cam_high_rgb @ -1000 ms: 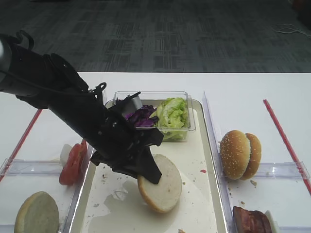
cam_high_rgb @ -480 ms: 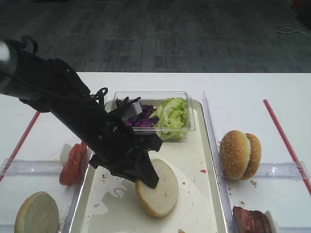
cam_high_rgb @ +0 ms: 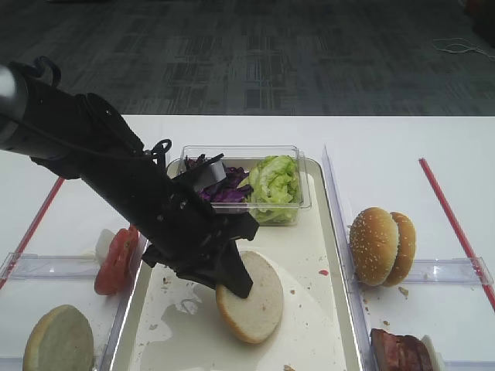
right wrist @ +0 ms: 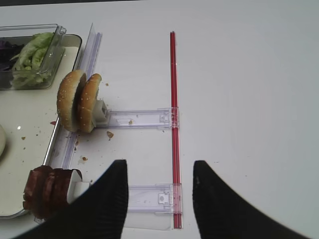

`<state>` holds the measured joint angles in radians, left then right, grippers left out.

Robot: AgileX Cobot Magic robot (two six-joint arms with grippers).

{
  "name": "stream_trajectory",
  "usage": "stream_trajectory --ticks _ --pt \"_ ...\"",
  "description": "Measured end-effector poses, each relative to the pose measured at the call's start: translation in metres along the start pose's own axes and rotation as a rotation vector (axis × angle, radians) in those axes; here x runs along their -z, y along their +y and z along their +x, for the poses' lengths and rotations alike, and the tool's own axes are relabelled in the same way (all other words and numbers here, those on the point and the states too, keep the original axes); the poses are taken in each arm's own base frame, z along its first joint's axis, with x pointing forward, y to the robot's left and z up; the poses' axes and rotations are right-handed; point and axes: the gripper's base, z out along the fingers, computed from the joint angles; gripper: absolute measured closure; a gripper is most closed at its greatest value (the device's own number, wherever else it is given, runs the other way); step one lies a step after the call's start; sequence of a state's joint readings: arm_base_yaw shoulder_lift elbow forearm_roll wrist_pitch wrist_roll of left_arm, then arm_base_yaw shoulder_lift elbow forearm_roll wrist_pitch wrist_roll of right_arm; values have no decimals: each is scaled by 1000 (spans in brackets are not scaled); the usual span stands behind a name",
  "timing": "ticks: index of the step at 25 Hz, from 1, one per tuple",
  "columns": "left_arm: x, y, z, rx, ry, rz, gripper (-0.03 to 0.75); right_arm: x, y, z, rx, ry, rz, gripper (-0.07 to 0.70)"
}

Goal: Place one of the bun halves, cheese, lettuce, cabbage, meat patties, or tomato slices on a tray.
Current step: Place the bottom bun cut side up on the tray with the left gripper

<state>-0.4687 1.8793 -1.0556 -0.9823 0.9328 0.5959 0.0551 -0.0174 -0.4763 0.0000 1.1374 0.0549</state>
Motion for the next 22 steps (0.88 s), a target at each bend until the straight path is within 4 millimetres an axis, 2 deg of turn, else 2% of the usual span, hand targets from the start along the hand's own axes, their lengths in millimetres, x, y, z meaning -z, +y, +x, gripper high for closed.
stream_trajectory --ticks 22 --pt "5 5 -1 34 -9 0 636 0 0 0 0 0 0 307"
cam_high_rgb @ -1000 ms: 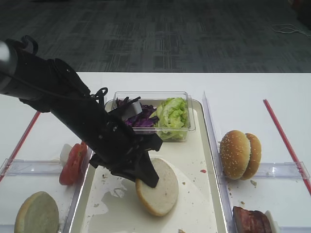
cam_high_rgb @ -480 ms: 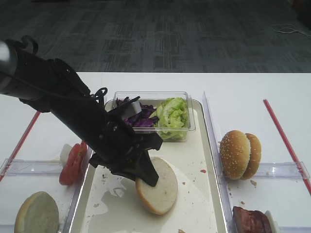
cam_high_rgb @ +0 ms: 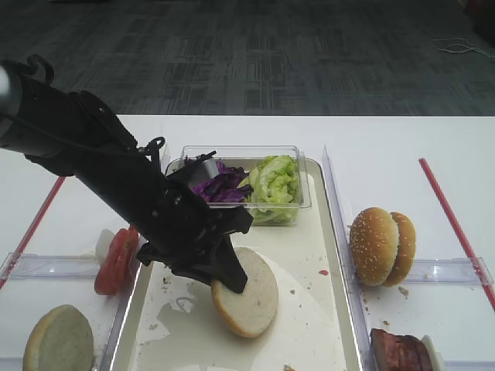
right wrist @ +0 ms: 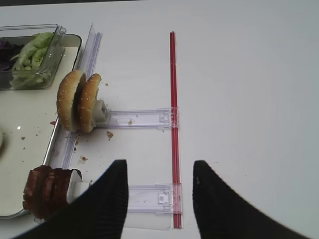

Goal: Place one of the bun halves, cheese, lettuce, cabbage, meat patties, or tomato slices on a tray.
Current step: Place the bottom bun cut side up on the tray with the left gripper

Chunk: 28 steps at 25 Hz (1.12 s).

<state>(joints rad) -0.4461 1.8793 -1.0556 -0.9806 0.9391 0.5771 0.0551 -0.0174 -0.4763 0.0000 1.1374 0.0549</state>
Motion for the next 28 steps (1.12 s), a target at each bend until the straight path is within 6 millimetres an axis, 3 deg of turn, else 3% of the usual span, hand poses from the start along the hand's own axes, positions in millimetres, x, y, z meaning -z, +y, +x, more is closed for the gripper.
stream_trajectory --ticks 10,17,28 --pt "0 0 0 0 4 0 597 0 0 0 0 0 0 307" --pt "0 1 1 9 9 -8 526 0 0 0 0 0 0 307" --pt "2 4 2 20 47 -63 518 0 0 0 0 0 0 307"
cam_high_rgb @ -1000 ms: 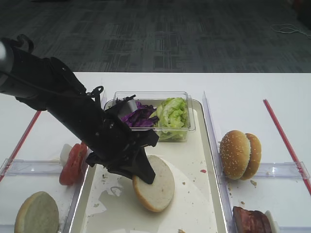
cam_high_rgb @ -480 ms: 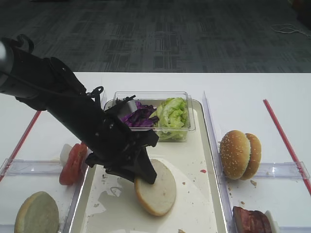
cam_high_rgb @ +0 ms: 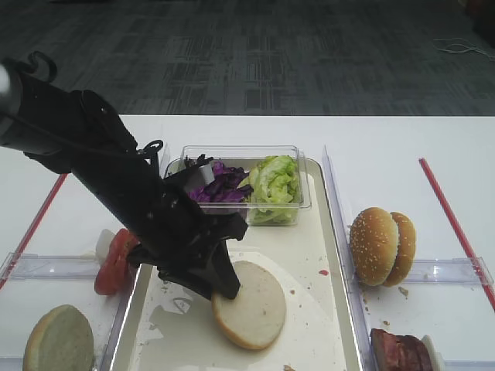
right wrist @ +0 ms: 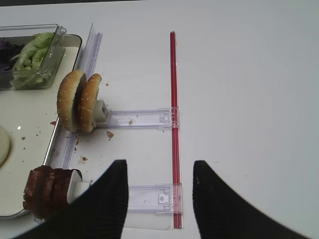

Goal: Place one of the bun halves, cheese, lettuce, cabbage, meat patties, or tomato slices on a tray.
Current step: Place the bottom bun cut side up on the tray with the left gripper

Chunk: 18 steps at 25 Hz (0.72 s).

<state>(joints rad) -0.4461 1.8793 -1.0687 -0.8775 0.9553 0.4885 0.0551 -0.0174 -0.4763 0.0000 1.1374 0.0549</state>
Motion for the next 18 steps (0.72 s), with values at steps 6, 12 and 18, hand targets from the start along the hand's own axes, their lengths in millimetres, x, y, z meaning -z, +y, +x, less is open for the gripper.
stream_trajectory --ticks 6,12,18 --pt "10 -6 -8 -4 22 -38 516 0 0 0 0 0 0 307" --pt "22 -10 -13 18 80 -107 515 0 0 0 0 0 0 307" --pt "36 -9 -15 61 143 -238 515 0 0 0 0 0 0 307"
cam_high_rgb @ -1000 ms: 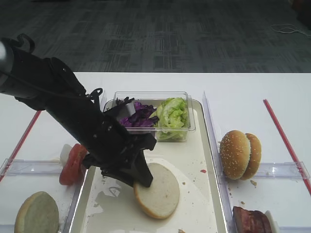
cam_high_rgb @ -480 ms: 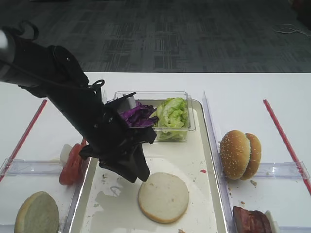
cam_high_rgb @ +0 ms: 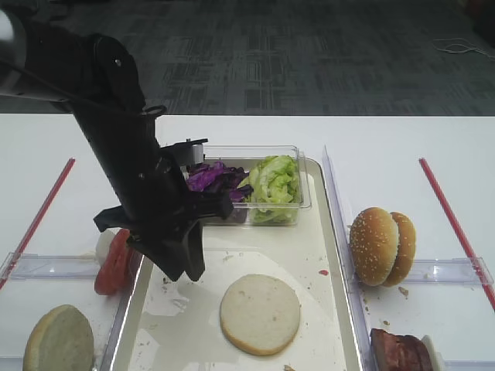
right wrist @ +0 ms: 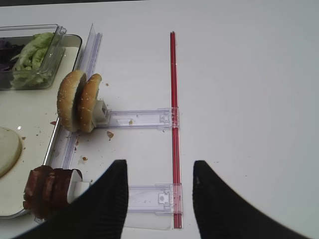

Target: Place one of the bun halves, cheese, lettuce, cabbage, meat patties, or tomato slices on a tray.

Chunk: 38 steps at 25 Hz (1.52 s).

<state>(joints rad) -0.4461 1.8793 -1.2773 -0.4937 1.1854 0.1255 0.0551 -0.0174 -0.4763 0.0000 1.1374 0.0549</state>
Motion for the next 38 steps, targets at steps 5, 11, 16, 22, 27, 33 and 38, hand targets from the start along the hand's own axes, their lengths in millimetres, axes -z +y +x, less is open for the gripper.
stream_trajectory --ticks 5,11,16,22,27,33,38 --pt "16 -1 -9 25 -44 -80 515 0 0 0 0 0 0 307" --pt "33 -1 -15 57 -105 -158 487 0 0 0 0 0 0 307" --pt "47 -1 -9 73 -147 -220 339 0 0 0 0 0 0 307" --pt "58 0 -5 86 -180 -273 298 0 0 0 0 0 0 307" --pt "61 2 -4 79 -186 -308 295 0 0 0 0 0 0 307" --pt "64 7 -4 68 -193 -368 295 0 0 0 0 0 0 307" --pt "66 12 -4 85 -198 -370 295 0 0 0 0 0 0 307"
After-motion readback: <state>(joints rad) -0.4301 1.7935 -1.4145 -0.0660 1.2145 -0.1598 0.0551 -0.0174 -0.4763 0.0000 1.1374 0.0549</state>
